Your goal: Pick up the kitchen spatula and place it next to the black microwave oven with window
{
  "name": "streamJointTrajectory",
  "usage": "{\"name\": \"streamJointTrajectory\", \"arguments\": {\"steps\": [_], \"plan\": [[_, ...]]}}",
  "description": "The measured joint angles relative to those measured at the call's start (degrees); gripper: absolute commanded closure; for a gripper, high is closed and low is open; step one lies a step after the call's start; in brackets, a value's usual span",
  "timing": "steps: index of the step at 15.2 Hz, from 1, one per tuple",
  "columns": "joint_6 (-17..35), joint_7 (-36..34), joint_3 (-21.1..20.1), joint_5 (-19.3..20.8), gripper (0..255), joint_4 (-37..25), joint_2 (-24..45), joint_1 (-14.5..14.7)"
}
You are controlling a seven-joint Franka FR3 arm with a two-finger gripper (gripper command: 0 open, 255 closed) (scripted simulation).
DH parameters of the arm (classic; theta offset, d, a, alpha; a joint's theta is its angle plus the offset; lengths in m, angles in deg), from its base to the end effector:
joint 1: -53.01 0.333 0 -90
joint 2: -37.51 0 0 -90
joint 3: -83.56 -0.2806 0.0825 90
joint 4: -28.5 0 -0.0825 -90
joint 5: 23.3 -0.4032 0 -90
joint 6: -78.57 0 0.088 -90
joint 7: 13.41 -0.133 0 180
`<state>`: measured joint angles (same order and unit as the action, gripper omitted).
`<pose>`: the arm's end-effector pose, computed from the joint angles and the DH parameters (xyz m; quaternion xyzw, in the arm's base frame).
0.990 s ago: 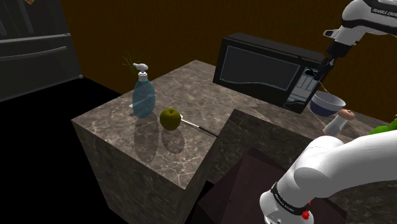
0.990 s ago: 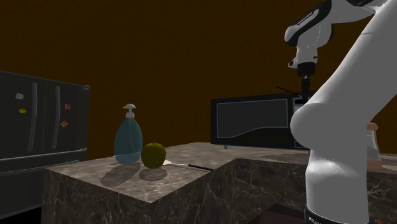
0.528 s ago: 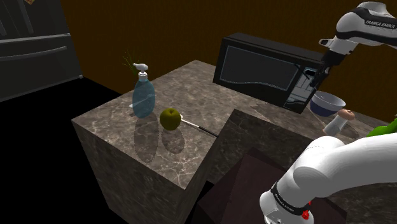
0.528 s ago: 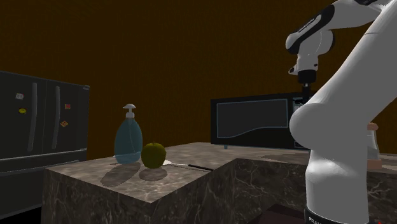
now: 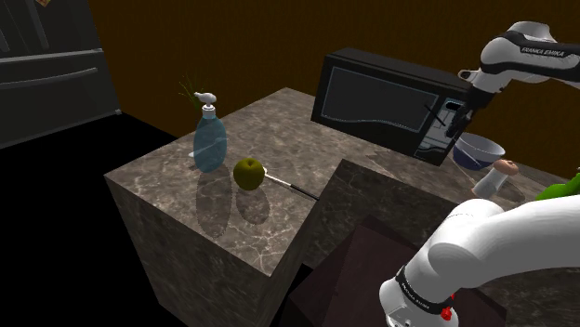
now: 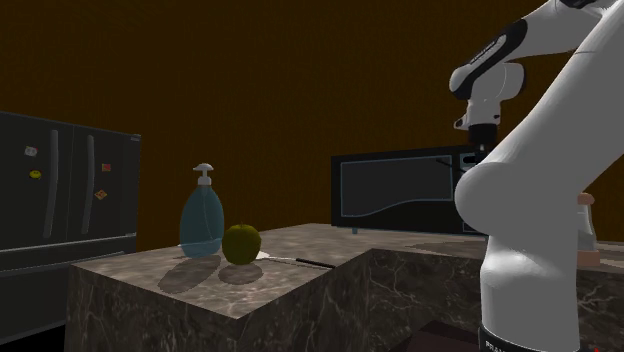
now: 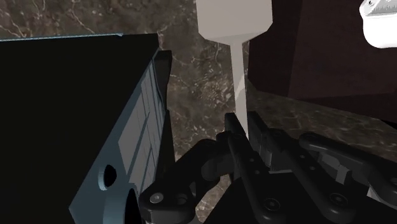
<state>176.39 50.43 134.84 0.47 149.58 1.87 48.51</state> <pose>0.1946 -0.4400 0.4906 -0.9889 -0.1451 -0.0327 0.0051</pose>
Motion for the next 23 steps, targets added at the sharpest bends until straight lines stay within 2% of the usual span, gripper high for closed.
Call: {"name": "streamJointTrajectory", "arguments": {"steps": [10, 13, 18, 19, 20, 21, 22, 23], "plan": [[7.36, -0.27, 2.71, 1.86, 255, 6.58, -0.28, -0.33], [14.72, -0.59, 2.95, 2.43, 255, 8.92, -0.69, -1.19], [17.73, 0.78, 2.71, 1.83, 255, 10.11, 0.28, -2.54], [18.95, 0.66, 3.43, 1.36, 255, 10.38, 0.59, -2.09], [22.31, 1.03, 3.59, 1.87, 255, 11.93, 0.65, -2.87], [22.64, 0.89, 4.45, 1.55, 255, 13.26, 2.14, -2.56], [20.67, 1.61, 4.98, 1.46, 255, 13.57, 2.81, -2.69], [22.40, 1.42, 5.15, 1.43, 255, 14.27, 3.15, -2.83]]}}
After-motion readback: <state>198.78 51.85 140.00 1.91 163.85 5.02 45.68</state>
